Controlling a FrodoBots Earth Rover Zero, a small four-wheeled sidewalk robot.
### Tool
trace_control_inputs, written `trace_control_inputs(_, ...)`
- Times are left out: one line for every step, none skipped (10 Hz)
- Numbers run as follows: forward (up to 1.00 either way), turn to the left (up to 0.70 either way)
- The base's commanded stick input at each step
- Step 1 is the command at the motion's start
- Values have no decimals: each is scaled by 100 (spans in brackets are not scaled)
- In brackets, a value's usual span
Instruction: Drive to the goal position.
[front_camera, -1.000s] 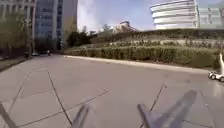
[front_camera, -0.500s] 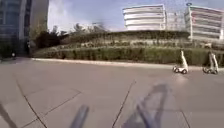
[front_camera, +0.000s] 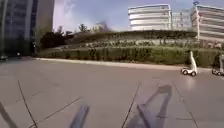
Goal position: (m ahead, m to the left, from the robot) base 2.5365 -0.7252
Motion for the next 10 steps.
trace_control_inputs(70, -14)
trace_control_inputs(70, -14)
trace_control_inputs(70, -14)
trace_control_inputs(70, -14)
trace_control_inputs(70, -14)
trace_control_inputs(70, -14)
trace_control_inputs(62, -16)
trace_control_inputs(0, -70)
trace_control_inputs(0, -70)
trace_control_inputs(0, -70)
